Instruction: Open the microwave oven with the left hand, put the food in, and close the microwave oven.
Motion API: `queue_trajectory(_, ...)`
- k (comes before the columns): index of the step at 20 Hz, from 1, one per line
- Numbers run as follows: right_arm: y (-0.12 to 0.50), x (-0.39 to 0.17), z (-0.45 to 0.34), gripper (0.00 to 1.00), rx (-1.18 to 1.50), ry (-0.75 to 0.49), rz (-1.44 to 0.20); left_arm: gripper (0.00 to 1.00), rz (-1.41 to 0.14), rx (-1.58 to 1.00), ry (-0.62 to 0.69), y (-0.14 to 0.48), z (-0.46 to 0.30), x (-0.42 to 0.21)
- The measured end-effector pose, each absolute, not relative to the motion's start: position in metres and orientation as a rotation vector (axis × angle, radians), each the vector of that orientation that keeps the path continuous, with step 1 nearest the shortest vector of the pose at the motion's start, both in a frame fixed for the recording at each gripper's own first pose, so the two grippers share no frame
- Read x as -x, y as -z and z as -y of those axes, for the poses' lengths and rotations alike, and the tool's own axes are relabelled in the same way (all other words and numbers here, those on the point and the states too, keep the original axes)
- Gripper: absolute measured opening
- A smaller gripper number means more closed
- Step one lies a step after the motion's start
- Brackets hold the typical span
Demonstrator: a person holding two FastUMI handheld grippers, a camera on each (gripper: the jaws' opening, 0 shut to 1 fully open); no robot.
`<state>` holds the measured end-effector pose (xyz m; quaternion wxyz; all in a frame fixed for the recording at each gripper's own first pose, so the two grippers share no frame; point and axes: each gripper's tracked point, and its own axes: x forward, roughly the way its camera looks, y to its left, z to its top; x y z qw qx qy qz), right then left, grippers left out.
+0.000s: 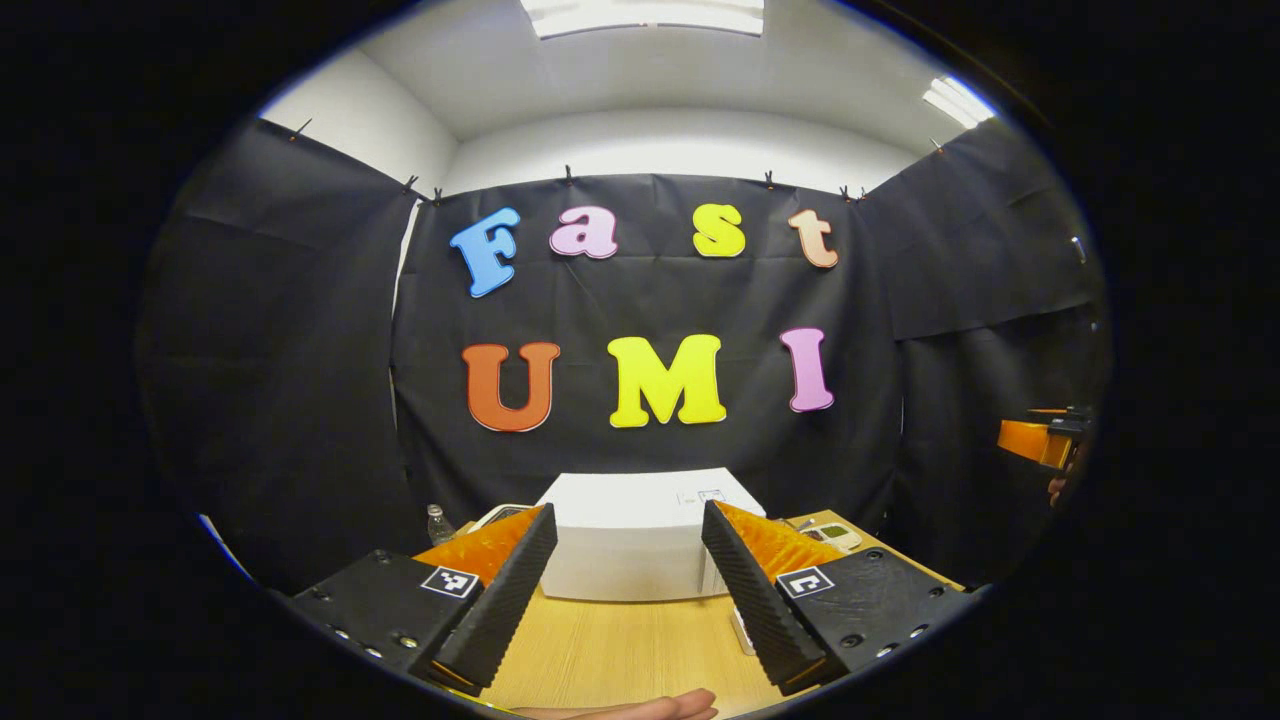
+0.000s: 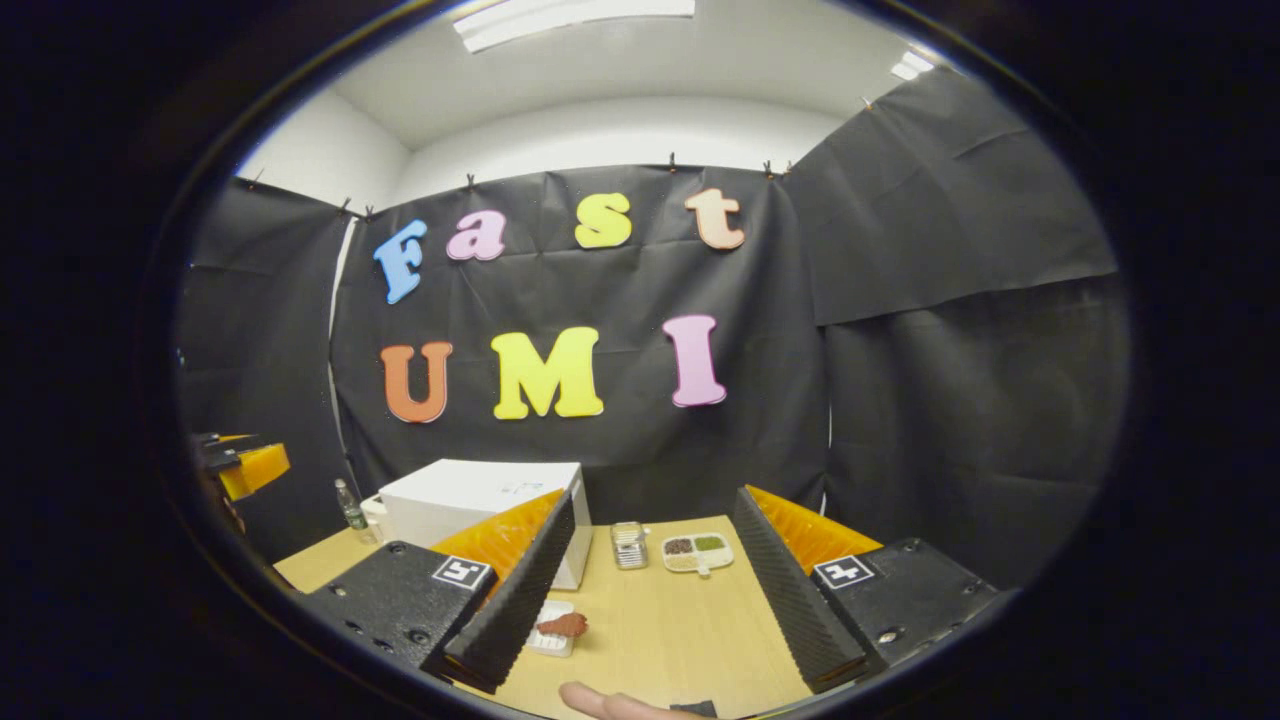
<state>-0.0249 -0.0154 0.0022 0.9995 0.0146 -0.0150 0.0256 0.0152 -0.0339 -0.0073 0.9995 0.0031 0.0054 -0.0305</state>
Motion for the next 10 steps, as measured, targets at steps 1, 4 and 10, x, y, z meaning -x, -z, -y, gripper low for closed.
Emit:
queue_trajectory(1, -0.002, 0.025, 0.017, 0.94, -0.036, -0.049, 0.03, 0.92, -0.006, -0.001, 0.067, 0.008, 0.037, -0.021)
queue_trajectory(4, 0.001, 0.023, 0.021, 1.0, -0.047, -0.046, 0.033, 0.92, -0.011, 0.009, 0.077, 0.02, 0.048, -0.05)
queue_trajectory(10, 0.011, 0.026, 0.025, 1.0, -0.046, -0.065, 0.016, 0.92, 0.009, -0.008, 0.098, 0.059, 0.085, -0.127)
